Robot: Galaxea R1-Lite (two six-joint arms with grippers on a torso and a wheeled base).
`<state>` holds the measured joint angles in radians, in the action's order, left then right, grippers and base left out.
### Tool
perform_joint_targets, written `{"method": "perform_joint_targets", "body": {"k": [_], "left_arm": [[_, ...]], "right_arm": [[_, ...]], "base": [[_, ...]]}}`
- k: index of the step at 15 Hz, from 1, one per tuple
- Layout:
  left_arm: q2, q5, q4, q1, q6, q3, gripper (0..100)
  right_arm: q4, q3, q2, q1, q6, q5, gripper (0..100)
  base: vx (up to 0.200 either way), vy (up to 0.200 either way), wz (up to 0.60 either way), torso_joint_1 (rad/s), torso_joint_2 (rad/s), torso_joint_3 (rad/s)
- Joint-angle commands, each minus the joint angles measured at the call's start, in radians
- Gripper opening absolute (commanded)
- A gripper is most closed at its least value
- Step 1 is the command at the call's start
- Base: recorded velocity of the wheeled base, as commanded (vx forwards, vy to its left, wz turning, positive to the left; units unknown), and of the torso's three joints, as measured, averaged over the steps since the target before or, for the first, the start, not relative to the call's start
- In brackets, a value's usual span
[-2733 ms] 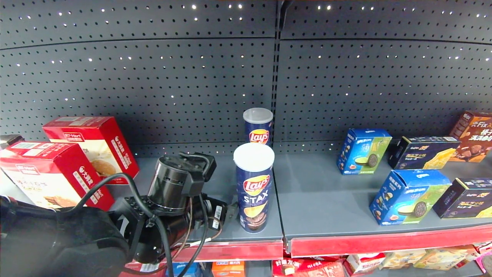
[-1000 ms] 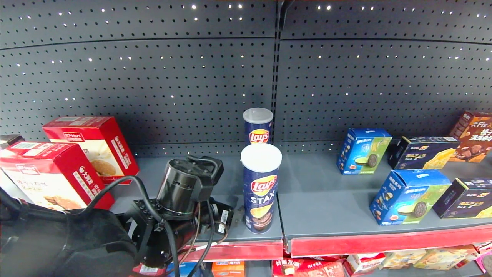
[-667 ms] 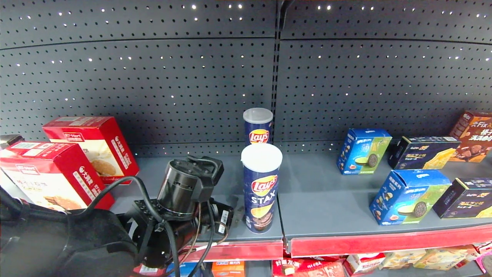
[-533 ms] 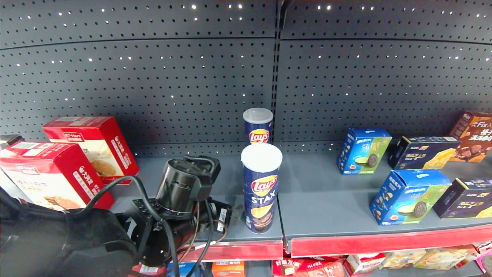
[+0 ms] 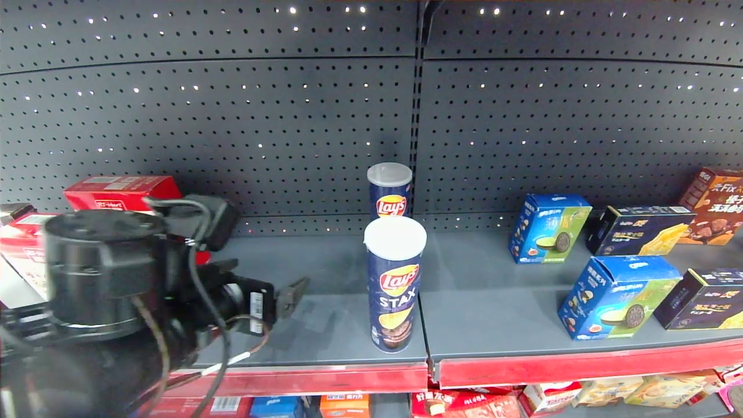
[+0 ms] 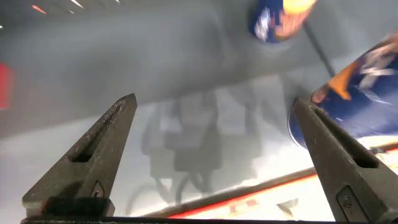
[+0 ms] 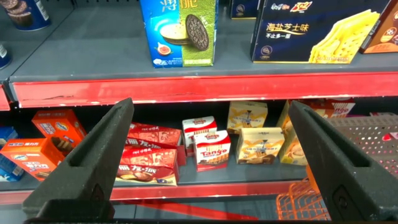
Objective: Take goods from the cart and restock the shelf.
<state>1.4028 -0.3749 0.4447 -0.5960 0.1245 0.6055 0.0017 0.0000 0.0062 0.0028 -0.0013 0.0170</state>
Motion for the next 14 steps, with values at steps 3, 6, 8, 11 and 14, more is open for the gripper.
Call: {"method": "perform_joint_targets", "body": {"k": [3, 6, 8, 11, 14], "left_arm": [[-0.648, -0.070, -0.009, 0.133, -0.206, -0.334, 100], [-0.820, -0.177, -0.024, 0.139, -0.238, -0.354, 100], [-0.967, -0.182, -0.146, 0.157, -0.224, -0.428, 100], [-1.335, -0.179, -0.431, 0.223, -0.178, -0.547, 100], [-1.403, -0.156, -0.497, 0.206, -0.094, -0.564, 100]], "right_arm": [[0.000, 0.000, 0.001, 0.000, 0.000, 0.000, 100], [0.000, 0.000, 0.001, 0.000, 0.000, 0.000, 100], [0.000, 0.000, 0.001, 0.000, 0.000, 0.000, 100], [0.000, 0.000, 0.001, 0.000, 0.000, 0.000, 100], [0.000, 0.000, 0.001, 0.000, 0.001, 0.000, 100]], "base": [[0.000, 0.000, 0.00, 0.000, 0.00, 0.000], [0.000, 0.000, 0.00, 0.000, 0.00, 0.000], [0.000, 0.000, 0.00, 0.000, 0.00, 0.000], [0.000, 0.000, 0.00, 0.000, 0.00, 0.000], [0.000, 0.000, 0.00, 0.000, 0.00, 0.000]]}}
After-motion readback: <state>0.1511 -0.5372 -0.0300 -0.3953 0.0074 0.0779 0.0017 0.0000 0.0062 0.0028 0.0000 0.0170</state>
